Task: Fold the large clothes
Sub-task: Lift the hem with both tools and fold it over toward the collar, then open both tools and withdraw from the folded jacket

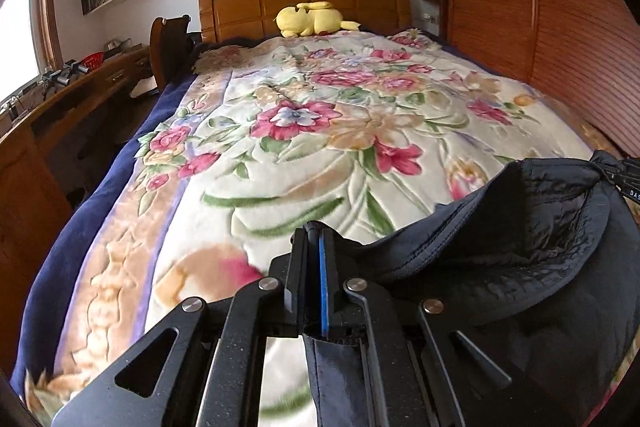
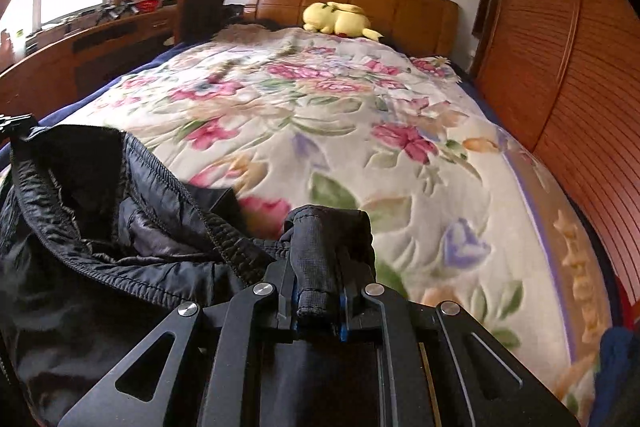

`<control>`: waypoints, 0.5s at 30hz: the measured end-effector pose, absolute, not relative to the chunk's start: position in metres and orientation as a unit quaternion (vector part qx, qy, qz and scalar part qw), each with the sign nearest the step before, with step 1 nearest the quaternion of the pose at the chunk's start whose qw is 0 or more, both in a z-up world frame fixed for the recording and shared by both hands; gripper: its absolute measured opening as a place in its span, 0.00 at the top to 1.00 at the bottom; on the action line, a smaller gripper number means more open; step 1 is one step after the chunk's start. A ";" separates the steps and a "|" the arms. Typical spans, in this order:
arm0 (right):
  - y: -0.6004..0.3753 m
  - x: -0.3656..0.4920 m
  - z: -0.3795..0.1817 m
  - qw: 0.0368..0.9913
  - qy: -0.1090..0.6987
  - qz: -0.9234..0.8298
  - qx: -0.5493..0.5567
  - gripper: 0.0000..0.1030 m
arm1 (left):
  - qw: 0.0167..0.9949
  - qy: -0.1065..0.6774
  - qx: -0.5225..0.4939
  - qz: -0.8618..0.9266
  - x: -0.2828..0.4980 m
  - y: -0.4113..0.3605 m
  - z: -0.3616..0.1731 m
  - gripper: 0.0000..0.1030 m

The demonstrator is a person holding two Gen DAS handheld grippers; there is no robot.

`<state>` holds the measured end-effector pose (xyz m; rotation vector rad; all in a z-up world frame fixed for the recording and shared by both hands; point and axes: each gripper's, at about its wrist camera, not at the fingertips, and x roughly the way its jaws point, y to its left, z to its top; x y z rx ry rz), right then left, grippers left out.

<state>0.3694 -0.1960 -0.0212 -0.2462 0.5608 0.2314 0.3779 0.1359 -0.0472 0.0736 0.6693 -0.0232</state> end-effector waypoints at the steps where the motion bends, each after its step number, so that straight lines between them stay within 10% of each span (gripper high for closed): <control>1: -0.192 0.379 -0.026 0.944 0.286 0.114 -0.118 0.87 | 0.942 0.334 0.034 -0.012 0.383 0.136 -0.049 0.95; 6: -0.186 0.383 -0.036 0.943 0.298 0.104 -0.104 0.73 | 0.930 0.364 0.020 -0.037 0.385 0.138 -0.055 0.91; 10: -0.200 0.374 -0.028 0.943 0.305 0.115 -0.067 0.33 | 0.929 0.365 0.039 -0.032 0.365 0.138 -0.047 0.77; 15: -0.211 0.328 -0.020 0.944 0.299 0.114 -0.087 0.27 | 0.931 0.359 0.041 -0.049 0.321 0.138 -0.033 0.73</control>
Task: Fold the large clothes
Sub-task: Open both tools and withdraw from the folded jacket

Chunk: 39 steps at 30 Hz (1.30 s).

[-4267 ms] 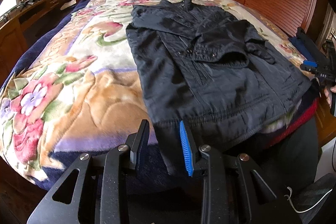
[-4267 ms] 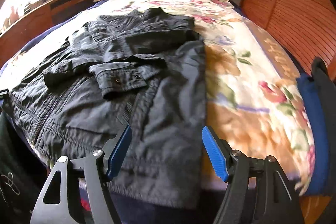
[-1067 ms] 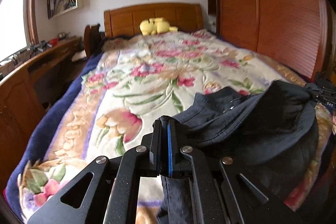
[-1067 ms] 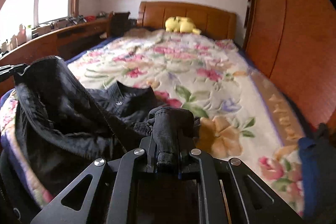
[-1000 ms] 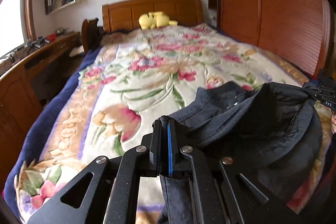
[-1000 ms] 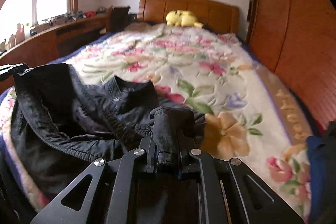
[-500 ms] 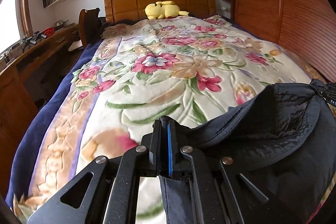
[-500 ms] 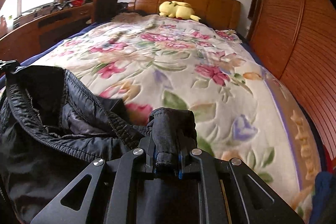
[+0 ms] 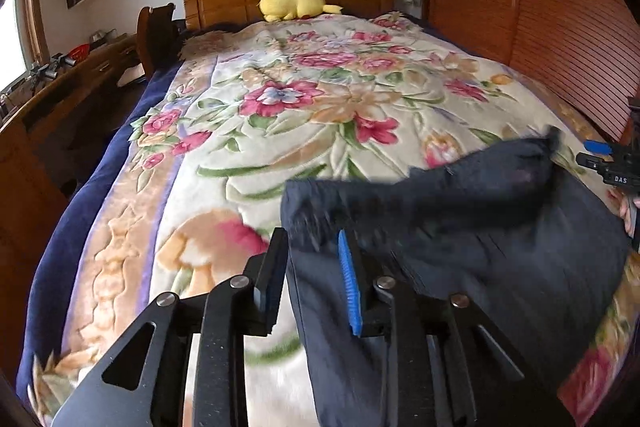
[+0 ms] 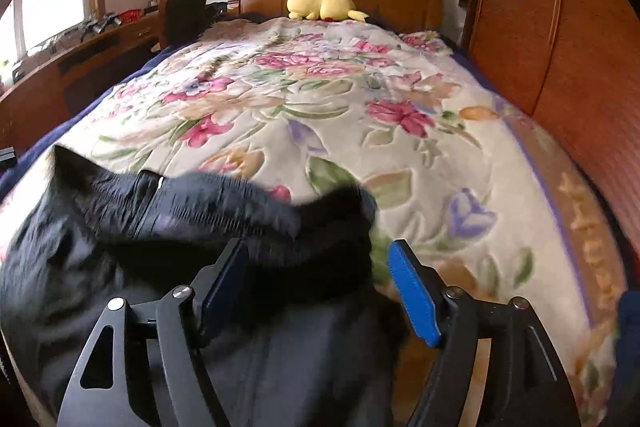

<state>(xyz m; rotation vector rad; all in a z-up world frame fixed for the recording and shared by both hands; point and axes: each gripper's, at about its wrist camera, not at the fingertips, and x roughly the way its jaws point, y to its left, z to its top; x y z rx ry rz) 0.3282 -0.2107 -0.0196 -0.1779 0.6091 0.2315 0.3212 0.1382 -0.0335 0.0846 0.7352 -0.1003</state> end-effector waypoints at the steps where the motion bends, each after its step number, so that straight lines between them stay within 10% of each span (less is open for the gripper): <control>1: -0.213 0.315 -0.020 0.943 0.298 0.114 -0.093 0.26 | 0.931 0.358 0.046 -0.054 0.307 0.136 -0.033 0.73; 39: -0.246 0.212 -0.101 0.933 0.338 0.117 -0.034 0.09 | 0.884 0.466 0.002 -0.045 0.174 0.145 -0.150 0.70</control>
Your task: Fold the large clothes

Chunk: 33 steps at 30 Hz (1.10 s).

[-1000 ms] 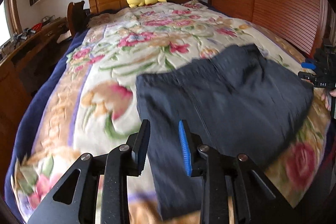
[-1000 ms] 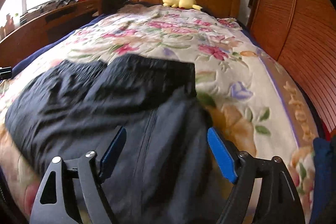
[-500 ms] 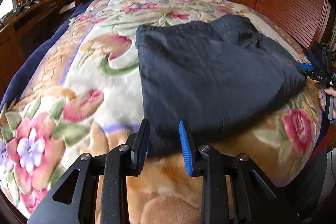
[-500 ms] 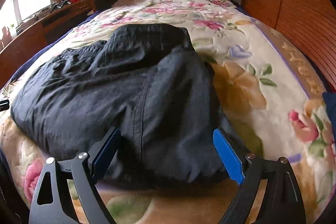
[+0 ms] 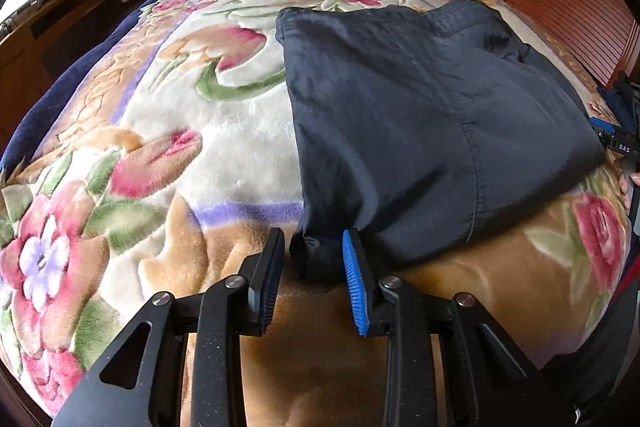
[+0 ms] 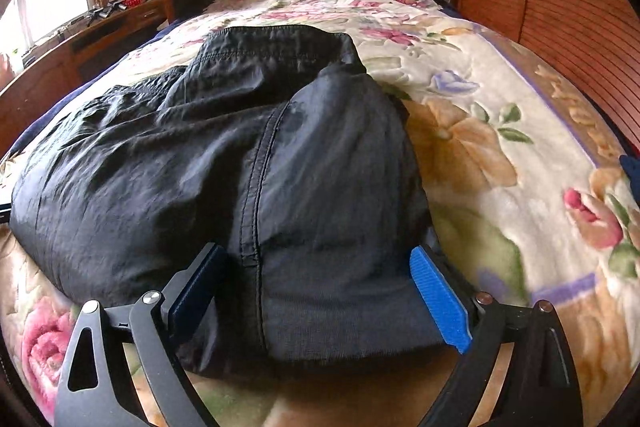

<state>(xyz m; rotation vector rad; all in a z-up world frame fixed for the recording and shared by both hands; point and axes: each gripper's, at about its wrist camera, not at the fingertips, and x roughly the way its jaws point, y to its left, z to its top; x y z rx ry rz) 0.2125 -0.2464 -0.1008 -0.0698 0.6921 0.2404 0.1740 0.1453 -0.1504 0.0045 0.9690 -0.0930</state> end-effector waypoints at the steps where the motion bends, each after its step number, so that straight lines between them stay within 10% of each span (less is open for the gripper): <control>1: -0.247 0.212 -0.102 0.933 0.338 0.118 -0.033 0.09 | 0.884 0.466 0.003 -0.044 0.174 0.144 -0.151 0.70; 21: -0.269 0.196 -0.091 0.914 0.380 0.140 -0.017 0.09 | 0.893 0.446 0.024 -0.044 0.169 0.135 -0.150 0.71; 24: -0.271 0.204 -0.093 0.906 0.393 0.157 -0.006 0.12 | 0.895 0.443 0.025 -0.048 0.171 0.134 -0.146 0.87; 30: -0.267 0.202 -0.085 0.907 0.382 0.177 -0.034 0.90 | 0.906 0.419 0.028 -0.057 0.161 0.135 -0.121 0.95; 33: -0.269 0.193 -0.072 0.913 0.365 0.176 -0.047 0.95 | 0.916 0.395 0.021 -0.063 0.152 0.137 -0.102 0.96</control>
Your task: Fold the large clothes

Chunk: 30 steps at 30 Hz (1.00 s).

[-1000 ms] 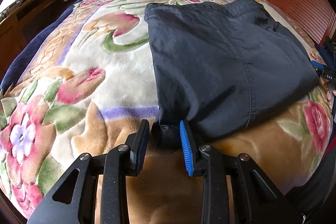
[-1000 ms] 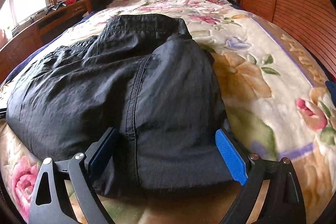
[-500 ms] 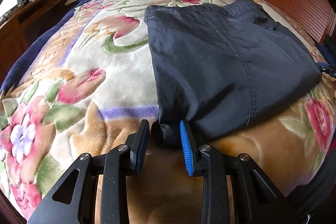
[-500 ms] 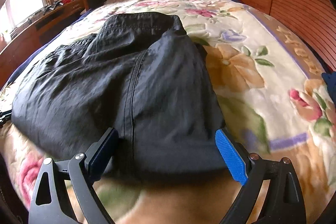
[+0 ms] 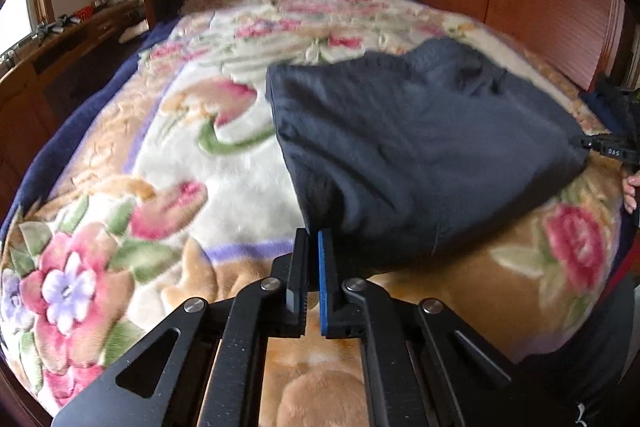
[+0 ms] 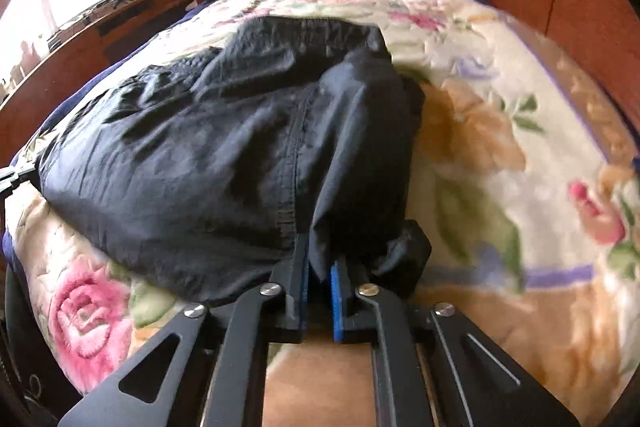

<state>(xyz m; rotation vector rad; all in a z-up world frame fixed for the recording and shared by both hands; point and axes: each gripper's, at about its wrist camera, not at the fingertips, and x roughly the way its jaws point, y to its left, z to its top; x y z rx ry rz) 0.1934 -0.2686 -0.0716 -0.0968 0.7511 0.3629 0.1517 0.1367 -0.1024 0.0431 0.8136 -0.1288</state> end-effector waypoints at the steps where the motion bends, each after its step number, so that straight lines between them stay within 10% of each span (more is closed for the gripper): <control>1: -0.270 0.190 -0.067 0.916 0.358 0.175 -0.048 0.96 | 0.919 0.387 0.017 -0.064 0.148 0.136 -0.096 0.96; 23: -0.315 0.069 -0.024 0.929 0.339 0.129 -0.078 0.96 | 0.923 0.376 -0.007 -0.080 0.059 0.116 -0.074 0.98; 30: -0.279 0.074 0.008 0.936 0.309 0.131 -0.104 0.49 | 0.921 0.377 -0.047 -0.087 0.061 0.123 -0.080 0.98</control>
